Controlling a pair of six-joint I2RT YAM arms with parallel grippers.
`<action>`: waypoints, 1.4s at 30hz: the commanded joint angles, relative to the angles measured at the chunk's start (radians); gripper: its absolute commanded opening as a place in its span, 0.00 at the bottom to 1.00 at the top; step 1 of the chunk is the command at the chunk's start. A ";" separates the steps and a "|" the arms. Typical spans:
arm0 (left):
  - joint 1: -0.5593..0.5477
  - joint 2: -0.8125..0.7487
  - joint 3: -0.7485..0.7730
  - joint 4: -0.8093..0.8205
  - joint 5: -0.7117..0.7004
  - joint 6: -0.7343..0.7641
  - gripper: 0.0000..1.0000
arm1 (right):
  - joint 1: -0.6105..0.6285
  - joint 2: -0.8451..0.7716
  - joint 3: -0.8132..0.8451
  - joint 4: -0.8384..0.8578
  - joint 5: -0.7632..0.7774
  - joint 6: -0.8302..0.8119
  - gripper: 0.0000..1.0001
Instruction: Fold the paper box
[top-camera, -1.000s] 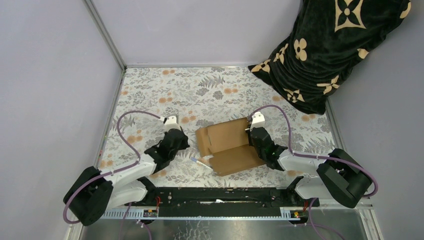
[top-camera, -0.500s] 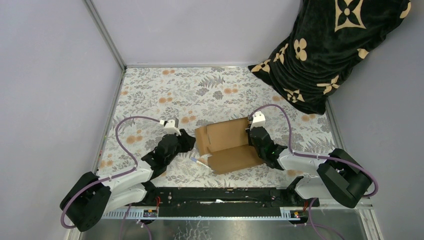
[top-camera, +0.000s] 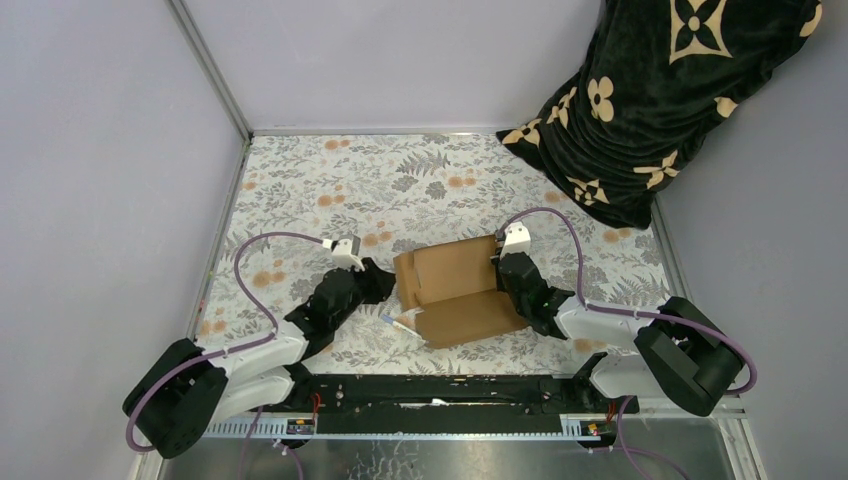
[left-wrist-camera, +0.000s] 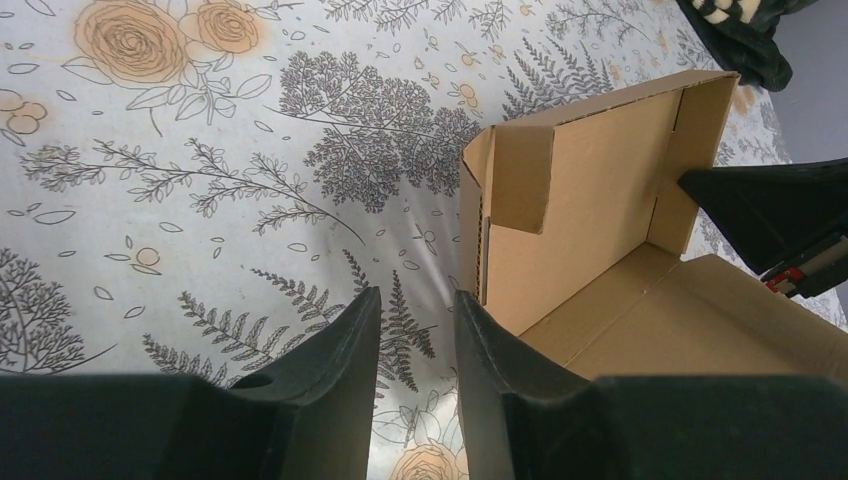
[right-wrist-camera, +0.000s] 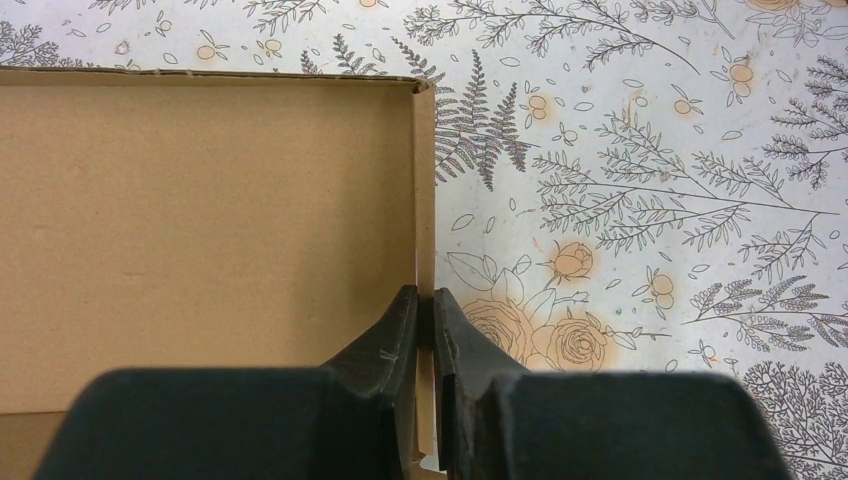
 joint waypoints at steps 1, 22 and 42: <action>0.003 0.039 -0.006 0.132 0.036 0.004 0.38 | 0.009 0.006 0.041 -0.004 0.015 0.007 0.00; 0.002 0.132 -0.042 0.344 0.149 -0.029 0.39 | 0.009 0.032 0.036 0.013 0.007 0.018 0.00; -0.006 0.181 -0.050 0.417 0.196 -0.055 0.47 | 0.010 0.042 0.033 0.032 0.001 0.024 0.00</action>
